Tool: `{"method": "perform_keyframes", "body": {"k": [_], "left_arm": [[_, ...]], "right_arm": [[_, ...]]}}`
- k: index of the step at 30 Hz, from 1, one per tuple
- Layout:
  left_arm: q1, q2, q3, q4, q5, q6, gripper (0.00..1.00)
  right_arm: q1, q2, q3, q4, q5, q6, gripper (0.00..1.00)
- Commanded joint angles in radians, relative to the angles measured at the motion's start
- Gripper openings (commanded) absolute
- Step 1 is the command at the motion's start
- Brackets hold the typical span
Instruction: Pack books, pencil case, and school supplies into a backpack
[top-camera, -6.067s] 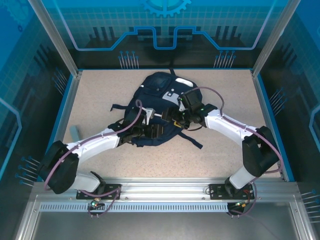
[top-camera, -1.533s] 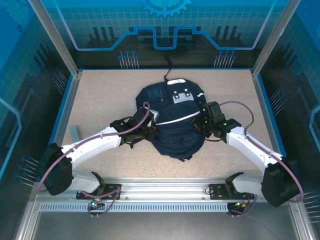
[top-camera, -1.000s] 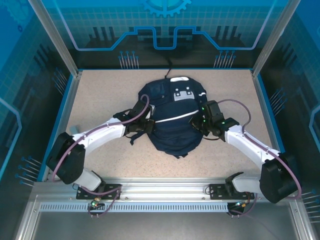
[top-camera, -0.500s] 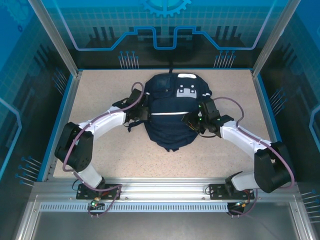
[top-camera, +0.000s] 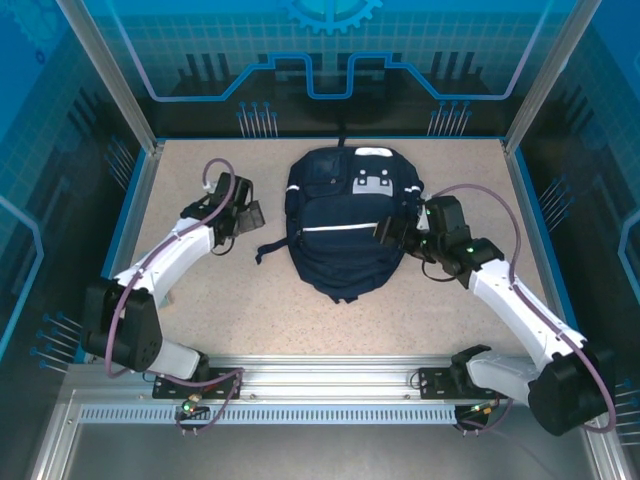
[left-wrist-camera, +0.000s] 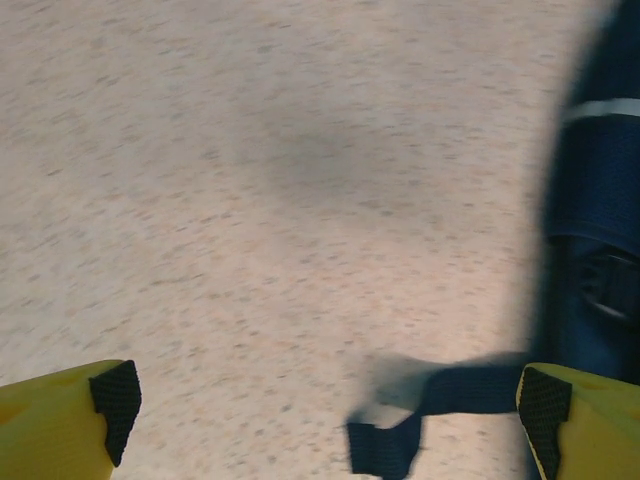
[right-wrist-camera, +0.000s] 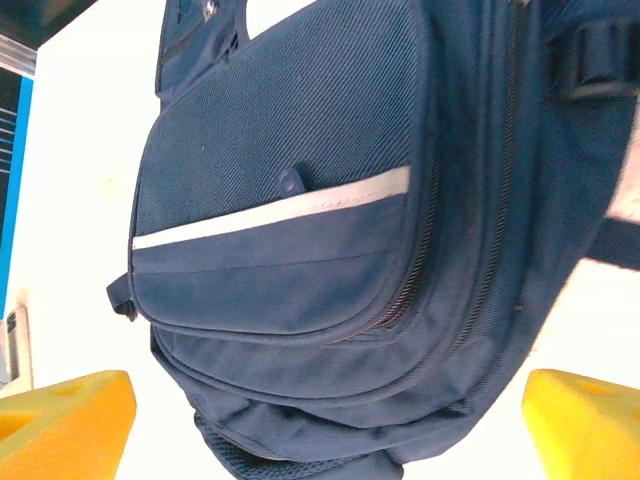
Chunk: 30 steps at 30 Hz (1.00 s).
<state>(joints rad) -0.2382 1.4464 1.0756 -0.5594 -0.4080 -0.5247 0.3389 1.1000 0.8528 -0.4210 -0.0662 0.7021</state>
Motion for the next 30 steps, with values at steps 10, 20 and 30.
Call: {"method": "perform_keyframes", "body": {"k": [10, 20, 30], "left_arm": [[0.236, -0.078, -0.145, -0.135, -0.046, -0.213, 0.99], [0.357, -0.02, -0.175, -0.081, -0.057, -0.247, 0.99], [0.425, -0.042, -0.186, -0.04, -0.06, -0.206, 0.99]], "right_arm": [[-0.032, 0.015, 0.005, -0.031, -0.009, -0.082, 1.0], [-0.029, 0.015, -0.019, -0.028, -0.107, -0.041, 1.0], [0.028, 0.051, 0.064, -0.056, -0.079, 0.022, 1.0]]}}
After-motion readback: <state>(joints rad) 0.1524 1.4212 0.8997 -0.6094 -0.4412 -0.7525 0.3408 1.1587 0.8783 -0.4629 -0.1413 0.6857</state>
